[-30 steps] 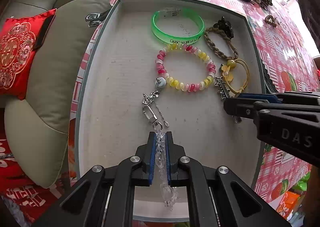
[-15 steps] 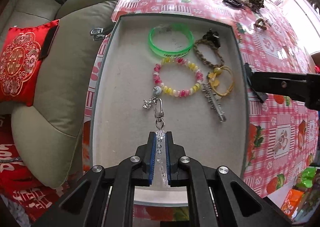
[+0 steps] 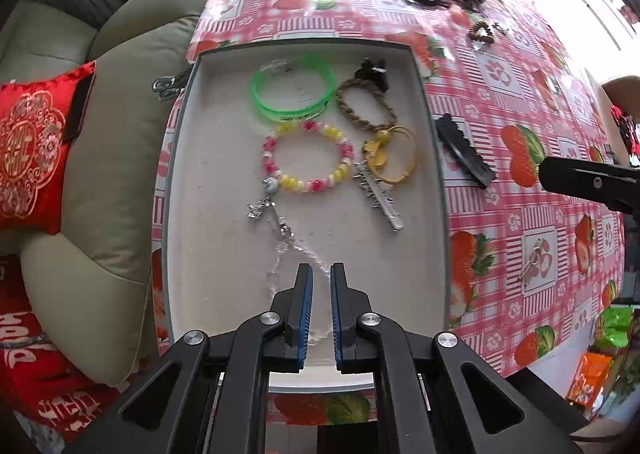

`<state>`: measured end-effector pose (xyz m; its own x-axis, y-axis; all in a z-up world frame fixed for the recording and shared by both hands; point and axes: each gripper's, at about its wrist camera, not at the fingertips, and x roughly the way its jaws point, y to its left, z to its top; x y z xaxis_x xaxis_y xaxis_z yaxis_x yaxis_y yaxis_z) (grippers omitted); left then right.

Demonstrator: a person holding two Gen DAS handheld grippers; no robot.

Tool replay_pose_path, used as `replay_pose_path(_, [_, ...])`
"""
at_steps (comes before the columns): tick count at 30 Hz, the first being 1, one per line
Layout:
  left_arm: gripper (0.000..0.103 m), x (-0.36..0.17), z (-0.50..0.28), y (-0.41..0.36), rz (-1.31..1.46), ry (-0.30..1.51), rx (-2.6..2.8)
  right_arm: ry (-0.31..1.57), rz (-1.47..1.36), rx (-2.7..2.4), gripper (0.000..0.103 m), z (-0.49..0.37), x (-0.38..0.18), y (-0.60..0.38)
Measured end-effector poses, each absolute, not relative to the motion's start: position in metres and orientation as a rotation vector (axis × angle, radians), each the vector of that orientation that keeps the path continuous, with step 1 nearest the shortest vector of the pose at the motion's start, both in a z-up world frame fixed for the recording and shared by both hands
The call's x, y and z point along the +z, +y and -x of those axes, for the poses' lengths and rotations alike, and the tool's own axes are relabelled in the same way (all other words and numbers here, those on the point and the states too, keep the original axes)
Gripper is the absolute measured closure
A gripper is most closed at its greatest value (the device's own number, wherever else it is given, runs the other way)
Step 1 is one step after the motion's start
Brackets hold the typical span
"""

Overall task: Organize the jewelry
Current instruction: 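Lower both items into the tray and open both tools, then move both open tools from the tray back over the table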

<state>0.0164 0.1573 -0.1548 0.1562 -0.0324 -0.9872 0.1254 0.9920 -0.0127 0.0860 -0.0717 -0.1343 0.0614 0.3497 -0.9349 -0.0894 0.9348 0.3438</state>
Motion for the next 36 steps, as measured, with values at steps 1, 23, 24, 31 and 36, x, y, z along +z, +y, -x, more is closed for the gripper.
replay_pose_path(1, [0.062, -0.153, -0.016, 0.157, -0.080, 1.407, -0.113, 1.474, -0.221, 0.327, 0.055, -0.084, -0.133, -0.076])
replay_pose_path(23, [0.000, -0.135, -0.024, 0.126, -0.161, 1.333, -0.126, 1.506, -0.309, 0.094, 0.041, -0.034, -0.152, -0.168])
replay_pose_path(24, [0.000, -0.136, -0.025, 0.120, -0.162, 1.337, -0.142, 1.514, -0.315, 0.083, 0.041, -0.031, -0.155, -0.170])
replay_pose_path(31, [0.000, -0.137, -0.033, 0.094, -0.174, 1.351, -0.194, 1.576, -0.378, 0.019, 0.041, -0.011, -0.190, -0.173])
replay_pose_path(36, [0.000, -0.141, -0.039, 0.081, -0.199, 1.364, -0.194, 1.589, -0.437, -0.022, 0.041, -0.008, -0.214, -0.168])
